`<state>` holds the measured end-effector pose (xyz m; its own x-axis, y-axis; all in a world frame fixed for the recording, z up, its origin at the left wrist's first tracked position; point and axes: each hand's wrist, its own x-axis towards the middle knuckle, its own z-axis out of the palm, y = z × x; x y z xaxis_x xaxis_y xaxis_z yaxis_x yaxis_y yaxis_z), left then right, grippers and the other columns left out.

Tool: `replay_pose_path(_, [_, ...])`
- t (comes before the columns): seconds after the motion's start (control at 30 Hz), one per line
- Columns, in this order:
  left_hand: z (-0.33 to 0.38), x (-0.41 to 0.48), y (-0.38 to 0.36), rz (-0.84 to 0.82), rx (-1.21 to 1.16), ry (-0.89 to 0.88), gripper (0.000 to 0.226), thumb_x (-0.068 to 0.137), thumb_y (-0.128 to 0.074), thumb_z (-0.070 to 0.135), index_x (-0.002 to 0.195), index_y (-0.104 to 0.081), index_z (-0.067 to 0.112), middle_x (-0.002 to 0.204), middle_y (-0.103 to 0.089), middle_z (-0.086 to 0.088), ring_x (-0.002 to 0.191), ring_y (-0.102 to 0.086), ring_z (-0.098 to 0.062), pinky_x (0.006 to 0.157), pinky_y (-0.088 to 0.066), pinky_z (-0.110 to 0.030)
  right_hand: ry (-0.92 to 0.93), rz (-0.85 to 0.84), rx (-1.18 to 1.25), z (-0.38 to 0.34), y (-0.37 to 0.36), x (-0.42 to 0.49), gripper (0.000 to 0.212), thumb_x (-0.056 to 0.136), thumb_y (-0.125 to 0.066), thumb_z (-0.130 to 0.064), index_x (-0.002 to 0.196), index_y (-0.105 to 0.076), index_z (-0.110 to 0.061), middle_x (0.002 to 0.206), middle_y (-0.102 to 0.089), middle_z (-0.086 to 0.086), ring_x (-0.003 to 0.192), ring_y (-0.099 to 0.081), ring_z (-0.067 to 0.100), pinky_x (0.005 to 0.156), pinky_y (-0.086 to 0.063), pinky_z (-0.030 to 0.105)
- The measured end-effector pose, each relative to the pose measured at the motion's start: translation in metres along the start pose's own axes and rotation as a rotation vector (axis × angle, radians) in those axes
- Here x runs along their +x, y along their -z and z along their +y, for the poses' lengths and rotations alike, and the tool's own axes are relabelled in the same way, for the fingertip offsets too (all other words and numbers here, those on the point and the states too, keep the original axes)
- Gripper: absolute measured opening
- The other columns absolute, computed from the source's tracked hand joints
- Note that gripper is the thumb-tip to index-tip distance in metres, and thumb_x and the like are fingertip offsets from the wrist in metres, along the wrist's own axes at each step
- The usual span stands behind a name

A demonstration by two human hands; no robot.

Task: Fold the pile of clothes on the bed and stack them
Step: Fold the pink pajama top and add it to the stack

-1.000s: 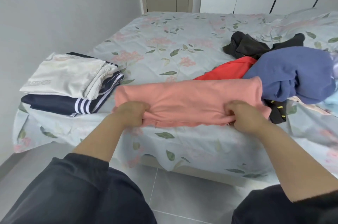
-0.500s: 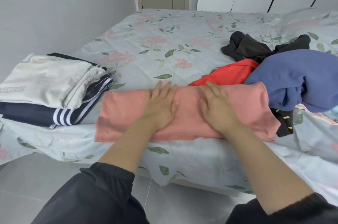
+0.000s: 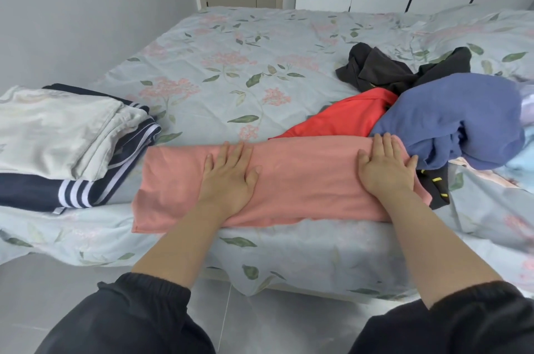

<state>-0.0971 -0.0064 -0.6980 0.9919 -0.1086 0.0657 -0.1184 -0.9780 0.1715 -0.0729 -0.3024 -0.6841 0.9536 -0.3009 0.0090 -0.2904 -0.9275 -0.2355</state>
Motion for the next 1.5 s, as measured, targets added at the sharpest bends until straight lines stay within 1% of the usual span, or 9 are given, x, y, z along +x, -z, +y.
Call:
replay_pose_path(0.33, [-0.059, 0.005, 0.022, -0.016, -0.036, 0.515, 0.056, 0.1, -0.009, 0.044, 0.153, -0.01, 0.025, 0.16, -0.01, 0.0, 0.147, 0.004, -0.028, 0.111, 0.002, -0.064, 0.064, 0.143, -0.121, -0.011, 0.002, -0.01, 0.061, 0.094, -0.025, -0.03, 0.152, -0.015, -0.011, 0.16, -0.006, 0.008, 0.147, 0.001, 0.019, 0.113, 0.003, 0.06])
replay_pose_path(0.43, [-0.053, 0.013, 0.026, 0.064, 0.091, 0.242, 0.051, 0.101, -0.022, 0.033, 0.151, -0.021, 0.023, 0.161, -0.008, 0.002, 0.147, 0.008, -0.029, 0.112, 0.0, -0.062, 0.244, 0.176, -0.118, -0.025, 0.006, -0.008, 0.07, 0.086, -0.039, -0.011, 0.151, -0.015, -0.014, 0.16, -0.002, 0.008, 0.147, 0.005, 0.021, 0.113, 0.0, 0.057])
replay_pose_path(0.57, [-0.045, 0.025, 0.03, -0.061, -0.131, -0.112, 0.049, 0.101, -0.039, 0.028, 0.149, -0.028, 0.03, 0.157, -0.022, 0.007, 0.147, -0.005, -0.017, 0.116, 0.005, -0.047, 0.498, 0.046, -0.15, -0.04, 0.004, 0.001, 0.086, 0.075, -0.045, 0.002, 0.152, -0.015, -0.024, 0.161, -0.003, 0.003, 0.147, 0.006, 0.02, 0.116, 0.001, 0.054])
replay_pose_path(0.7, [-0.056, 0.037, 0.041, -0.178, -0.23, -0.049, 0.059, 0.093, -0.057, 0.024, 0.147, -0.033, 0.028, 0.153, -0.033, 0.0, 0.142, -0.024, -0.018, 0.119, -0.01, -0.044, 0.537, -0.117, -0.238, -0.045, 0.01, 0.02, 0.087, 0.074, -0.051, -0.003, 0.15, -0.018, -0.029, 0.154, -0.024, 0.002, 0.145, -0.012, 0.022, 0.114, -0.001, 0.057])
replay_pose_path(0.83, [-0.062, 0.054, 0.056, -0.386, -0.308, 0.033, 0.064, 0.085, -0.069, 0.021, 0.143, -0.04, 0.024, 0.145, -0.04, 0.002, 0.132, -0.037, -0.018, 0.112, -0.029, -0.035, 0.534, -0.167, -0.334, -0.051, 0.019, 0.031, 0.068, 0.075, -0.053, -0.011, 0.139, -0.035, -0.028, 0.13, -0.046, 0.002, 0.123, -0.039, 0.025, 0.109, -0.022, 0.05])
replay_pose_path(1.03, [-0.055, 0.062, 0.08, -0.536, -0.092, 0.076, 0.036, 0.077, -0.071, 0.011, 0.11, -0.058, 0.019, 0.109, -0.059, -0.001, 0.098, -0.056, -0.022, 0.08, -0.048, -0.031, 0.429, -0.078, -0.268, -0.051, 0.041, 0.028, 0.016, 0.075, -0.055, -0.009, 0.08, -0.052, -0.025, 0.097, -0.058, 0.0, 0.088, -0.051, 0.023, 0.078, -0.03, 0.034])
replay_pose_path(1.23, [-0.044, 0.049, 0.102, -0.124, -0.209, 0.05, 0.028, 0.068, -0.062, -0.004, 0.07, -0.051, 0.021, 0.076, -0.05, 0.003, 0.072, -0.048, -0.019, 0.053, -0.033, -0.025, 0.386, 0.184, -0.103, -0.046, 0.063, 0.015, 0.019, 0.072, -0.052, 0.0, 0.081, -0.059, -0.015, 0.092, -0.063, 0.009, 0.087, -0.055, 0.034, 0.069, -0.033, 0.032])
replay_pose_path(1.4, [-0.027, 0.04, 0.132, 0.565, -0.141, -0.037, 0.027, 0.066, -0.051, -0.003, 0.08, -0.055, 0.02, 0.074, -0.054, 0.003, 0.079, -0.048, -0.026, 0.057, -0.032, -0.034, 0.454, 0.726, 0.175, -0.047, 0.094, 0.003, 0.035, 0.061, -0.045, 0.001, 0.089, -0.066, 0.001, 0.085, -0.06, 0.021, 0.08, -0.052, 0.04, 0.078, -0.033, 0.041])
replay_pose_path(1.5, [-0.021, 0.026, 0.125, 0.772, -0.021, -0.201, 0.025, 0.059, -0.055, -0.009, 0.077, -0.055, 0.009, 0.075, -0.055, -0.01, 0.074, -0.05, -0.032, 0.059, -0.037, -0.039, 0.467, 0.875, 0.214, -0.043, 0.101, -0.008, 0.03, 0.061, -0.046, -0.005, 0.085, -0.065, -0.001, 0.081, -0.058, 0.02, 0.076, -0.051, 0.038, 0.074, -0.03, 0.042])
